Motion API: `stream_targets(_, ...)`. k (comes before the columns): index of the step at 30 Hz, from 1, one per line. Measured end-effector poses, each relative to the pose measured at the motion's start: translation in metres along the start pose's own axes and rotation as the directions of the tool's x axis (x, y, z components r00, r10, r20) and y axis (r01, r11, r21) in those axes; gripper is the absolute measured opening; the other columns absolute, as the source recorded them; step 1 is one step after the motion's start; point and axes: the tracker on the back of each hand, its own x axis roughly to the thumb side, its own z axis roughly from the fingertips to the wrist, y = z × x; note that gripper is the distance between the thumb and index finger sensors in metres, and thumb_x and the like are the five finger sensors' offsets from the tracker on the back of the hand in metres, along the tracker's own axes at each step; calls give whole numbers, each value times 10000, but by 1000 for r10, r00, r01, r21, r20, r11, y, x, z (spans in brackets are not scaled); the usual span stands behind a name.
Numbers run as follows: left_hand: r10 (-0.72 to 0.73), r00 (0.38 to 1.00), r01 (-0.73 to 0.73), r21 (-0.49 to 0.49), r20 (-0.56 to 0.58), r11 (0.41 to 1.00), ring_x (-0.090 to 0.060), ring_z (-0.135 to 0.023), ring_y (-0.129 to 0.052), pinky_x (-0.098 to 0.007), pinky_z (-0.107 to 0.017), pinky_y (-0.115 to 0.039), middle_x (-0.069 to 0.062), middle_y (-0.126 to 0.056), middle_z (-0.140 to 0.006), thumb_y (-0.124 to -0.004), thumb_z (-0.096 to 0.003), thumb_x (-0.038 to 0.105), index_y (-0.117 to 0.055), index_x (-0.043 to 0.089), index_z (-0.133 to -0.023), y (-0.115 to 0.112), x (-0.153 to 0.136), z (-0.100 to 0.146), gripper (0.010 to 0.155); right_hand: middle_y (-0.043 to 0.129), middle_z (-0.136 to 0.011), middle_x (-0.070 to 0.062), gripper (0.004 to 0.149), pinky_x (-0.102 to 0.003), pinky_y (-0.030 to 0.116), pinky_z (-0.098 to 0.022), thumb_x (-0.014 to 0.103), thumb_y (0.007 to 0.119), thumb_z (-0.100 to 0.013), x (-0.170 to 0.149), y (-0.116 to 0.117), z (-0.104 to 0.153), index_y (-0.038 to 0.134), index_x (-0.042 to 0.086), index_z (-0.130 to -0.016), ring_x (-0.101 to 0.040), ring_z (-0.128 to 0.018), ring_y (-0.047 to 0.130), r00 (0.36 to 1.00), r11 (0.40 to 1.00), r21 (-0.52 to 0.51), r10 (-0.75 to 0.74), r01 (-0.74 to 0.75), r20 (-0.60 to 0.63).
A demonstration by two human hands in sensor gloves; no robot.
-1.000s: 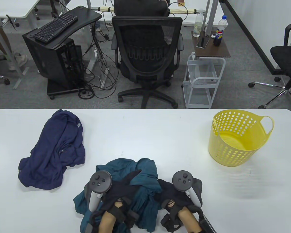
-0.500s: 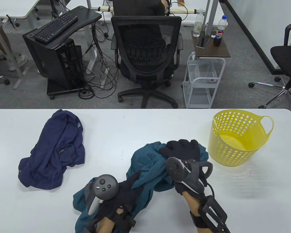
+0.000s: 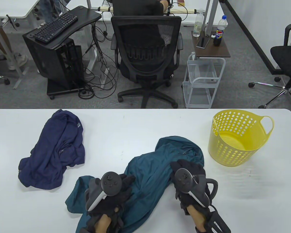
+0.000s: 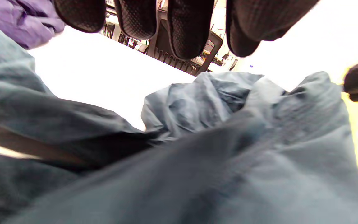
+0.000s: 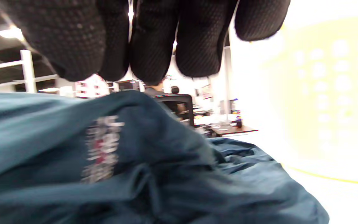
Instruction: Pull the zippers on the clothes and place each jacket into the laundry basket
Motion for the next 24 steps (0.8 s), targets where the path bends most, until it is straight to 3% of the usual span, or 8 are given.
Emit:
stream_targets(1,-40,999,40,-33,25,999,-357,-1068,-526,-624,-689,-548,94,-723,-1105,-771,-422,424,-821,472,-870,-2,0,-1,454,1003,-770,65,387,-525,709,-625,502,867,-433,4,2,6,930,354,-786,-224,-601,986,999,997,67,-32,29,42)
stream_targets(3,-148,985,161,-150,91,975,-302,-1098,-359,-605,-735,-453,161,-659,-1128,-793,-416,411,-841,491,-837,-11,3,-6,432,1072,-599,56,405,-497,762,-563,550,820,-450,15,20,20,976,305,-732,-211,-429,1024,978,904,408,-184,129,98)
stream_targets(5,-187,973,214,-224,137,951,-291,-1099,-301,-609,-744,-411,187,-632,-1133,-820,-401,400,-829,499,-841,-25,6,-10,451,1067,-645,25,440,-513,746,-573,562,782,-476,28,41,33,964,283,-764,-247,-471,1023,943,739,657,-306,150,129)
stream_targets(6,-191,971,222,-242,143,944,-286,-1097,-283,-610,-744,-399,194,-614,-1136,-836,-385,407,-804,512,-854,-30,7,-12,482,1059,-692,26,448,-521,735,-585,564,774,-480,32,49,36,949,290,-789,-259,-520,1020,929,704,694,-340,148,147)
stream_targets(8,-208,968,243,-316,140,917,-284,-1091,-238,-609,-745,-373,184,-546,-1159,-856,-353,448,-710,556,-900,-46,8,-20,576,958,-887,-10,482,-562,679,-619,542,781,-479,47,70,45,888,292,-877,-321,-699,944,914,703,700,-358,127,193)
stream_targets(11,-288,954,299,-367,84,881,-295,-1061,-119,-605,-744,-303,134,-337,-1194,-855,-307,535,-570,603,-942,-63,2,-29,699,744,-1083,58,566,-600,589,-674,541,811,-450,64,87,54,748,346,-977,-387,-954,714,928,806,592,-198,-29,315)
stream_targets(18,-319,944,252,-435,-87,864,-320,-991,120,-607,-734,-174,120,-43,-1162,-779,-268,669,-405,634,-970,-76,-30,-47,796,392,-1198,87,634,-636,400,-741,567,766,-449,80,110,67,531,417,-1018,-383,-1080,383,909,794,548,15,-263,416)
stream_targets(24,-273,949,183,-428,-159,885,-313,-987,137,-597,-738,-167,132,-14,-1155,-675,-315,691,-370,644,-969,-77,-37,-50,724,613,-1145,114,472,-639,418,-734,543,738,-469,72,98,59,735,418,-924,-389,-1072,452,933,842,485,57,-237,355)
